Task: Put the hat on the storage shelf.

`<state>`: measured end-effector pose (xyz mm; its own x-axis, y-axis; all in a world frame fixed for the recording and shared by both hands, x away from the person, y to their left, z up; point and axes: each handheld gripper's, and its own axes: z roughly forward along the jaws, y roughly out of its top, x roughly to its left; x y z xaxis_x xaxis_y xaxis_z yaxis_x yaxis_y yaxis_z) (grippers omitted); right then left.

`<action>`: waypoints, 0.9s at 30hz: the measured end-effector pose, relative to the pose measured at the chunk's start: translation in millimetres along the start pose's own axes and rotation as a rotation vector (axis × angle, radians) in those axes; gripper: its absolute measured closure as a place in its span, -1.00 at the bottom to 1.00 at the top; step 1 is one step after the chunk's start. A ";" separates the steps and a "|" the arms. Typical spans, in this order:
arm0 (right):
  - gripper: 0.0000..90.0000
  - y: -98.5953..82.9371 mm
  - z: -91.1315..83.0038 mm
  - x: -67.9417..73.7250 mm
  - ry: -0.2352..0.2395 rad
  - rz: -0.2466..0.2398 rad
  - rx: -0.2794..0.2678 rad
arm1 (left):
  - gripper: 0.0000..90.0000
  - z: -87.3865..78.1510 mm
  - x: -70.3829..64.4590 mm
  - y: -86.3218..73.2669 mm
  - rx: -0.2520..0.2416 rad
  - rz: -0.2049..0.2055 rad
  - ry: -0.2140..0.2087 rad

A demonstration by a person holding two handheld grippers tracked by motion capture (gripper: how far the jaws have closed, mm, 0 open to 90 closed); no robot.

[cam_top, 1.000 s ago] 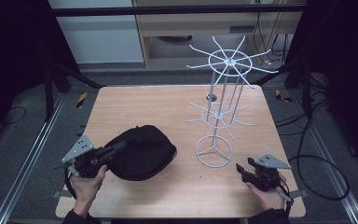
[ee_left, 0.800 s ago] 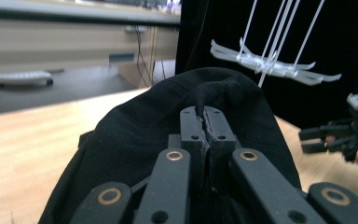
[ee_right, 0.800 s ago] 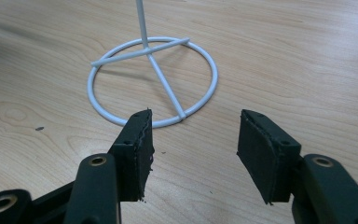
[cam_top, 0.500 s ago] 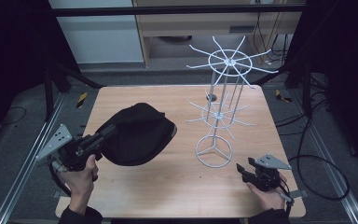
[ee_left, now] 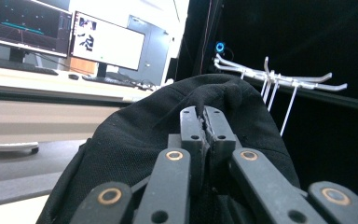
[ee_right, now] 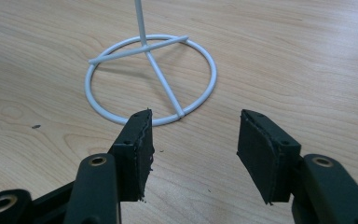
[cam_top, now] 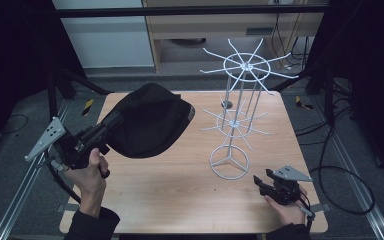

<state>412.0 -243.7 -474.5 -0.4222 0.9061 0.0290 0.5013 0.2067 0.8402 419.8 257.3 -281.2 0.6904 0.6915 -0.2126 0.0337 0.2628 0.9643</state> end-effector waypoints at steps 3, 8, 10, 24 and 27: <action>0.01 0.0 0.3 0.0 0.000 0.000 0.001 | 0.94 3.5 -1.2 2.6 -0.020 -0.010 -0.003; 0.01 -0.2 0.3 -0.2 0.000 0.000 0.000 | 0.95 4.9 -1.1 10.4 -0.068 -0.032 -0.003; 0.01 -0.3 0.7 -0.4 -0.001 -0.003 -0.001 | 0.95 4.2 -0.3 15.4 -0.094 -0.042 -0.003; 0.01 -0.6 1.9 -0.4 -0.003 -0.012 0.000 | 0.95 7.9 -8.4 42.9 -0.195 -0.057 -0.017; 0.01 -0.7 2.0 -0.7 -0.004 -0.012 0.000 | 0.95 10.9 -12.3 48.9 -0.206 -0.052 -0.027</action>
<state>413.4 -243.7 -476.2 -0.4248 0.9051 0.0168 0.4964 0.2173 0.8405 420.8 254.3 -229.8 0.7109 0.6556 -0.2546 -0.0764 0.4319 0.8987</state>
